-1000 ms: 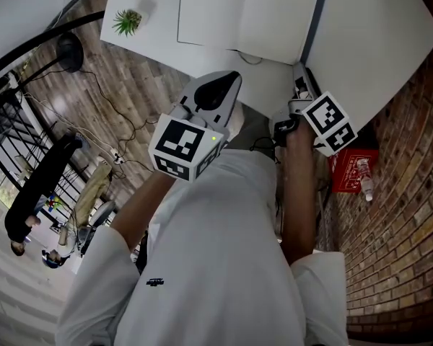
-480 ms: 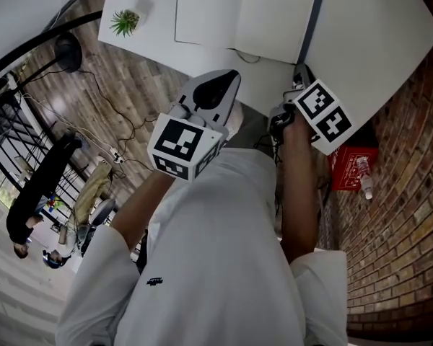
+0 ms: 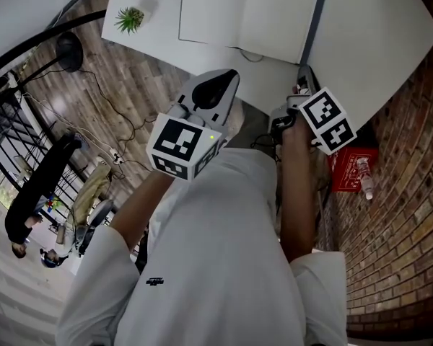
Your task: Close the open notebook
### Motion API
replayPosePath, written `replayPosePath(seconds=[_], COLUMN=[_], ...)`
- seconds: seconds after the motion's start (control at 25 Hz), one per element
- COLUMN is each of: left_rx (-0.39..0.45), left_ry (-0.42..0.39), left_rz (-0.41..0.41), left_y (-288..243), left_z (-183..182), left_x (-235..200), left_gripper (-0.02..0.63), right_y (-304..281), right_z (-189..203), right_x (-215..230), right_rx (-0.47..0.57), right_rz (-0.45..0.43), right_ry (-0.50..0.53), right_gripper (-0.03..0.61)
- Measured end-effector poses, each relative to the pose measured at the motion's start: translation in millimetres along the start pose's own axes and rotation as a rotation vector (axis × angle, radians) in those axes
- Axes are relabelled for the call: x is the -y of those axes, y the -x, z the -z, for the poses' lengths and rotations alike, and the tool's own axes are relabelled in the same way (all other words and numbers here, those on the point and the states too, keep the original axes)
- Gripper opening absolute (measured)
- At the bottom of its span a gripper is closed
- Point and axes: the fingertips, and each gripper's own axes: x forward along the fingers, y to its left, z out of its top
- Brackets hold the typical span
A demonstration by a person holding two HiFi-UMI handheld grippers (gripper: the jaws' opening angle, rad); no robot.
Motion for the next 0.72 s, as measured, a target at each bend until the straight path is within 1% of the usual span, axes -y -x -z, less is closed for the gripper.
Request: replayPosePath(seconds=[0.08,0.2,0.28,0.44,0.48,0.52,0.56,0.64,0.72], left_rx=[0.002,0.008,0.011,0.013,0.013,0.013,0.012,0.010,0.007], left_ry=[-0.002,-0.003,-0.004,-0.003,-0.002,-0.001,0.000,0.002,0.002], left_rz=[0.005,0.009,0.008,0.005,0.003,0.002,0.000,-0.002,-0.005], left_y=[1.1,3.4,5.8,9.5,10.1,10.4,10.3,9.2,7.8], left_z=[0.9,0.5,1.0,2.0,2.5,3.0,3.6,5.0,5.8], left_x=[1.5,3.3,3.3,1.7,0.5,-0.8,-2.0,-3.7,-5.4], left_gripper=[0.003,0.003,0.003,0.003,0.003,0.003,0.003,0.003,0.003], right_y=[4.2,9.5,10.8,8.8,7.8,6.5,5.2,3.7,4.5], right_z=[-1.3,0.5,3.5,4.0,3.7,3.3,2.6,2.8,9.1], right_x=[-10.2,-27.5,-29.5,-16.3,-15.2,-15.0,-15.3,-18.9,-28.9], right_rx=[0.011,0.012,0.006,-0.001,-0.004,-0.007,-0.009,-0.017,-0.038], right_rz=[-0.044,-0.090,-0.086,-0.069,-0.080,-0.097,-0.116,-0.167,-0.241], right_ry=[0.012,0.062,0.083,0.059,0.048,0.035,0.018,-0.035,-0.119], right_gripper=[0.008,0.009,0.009,0.014,0.054,0.109,0.137,0.169,0.181])
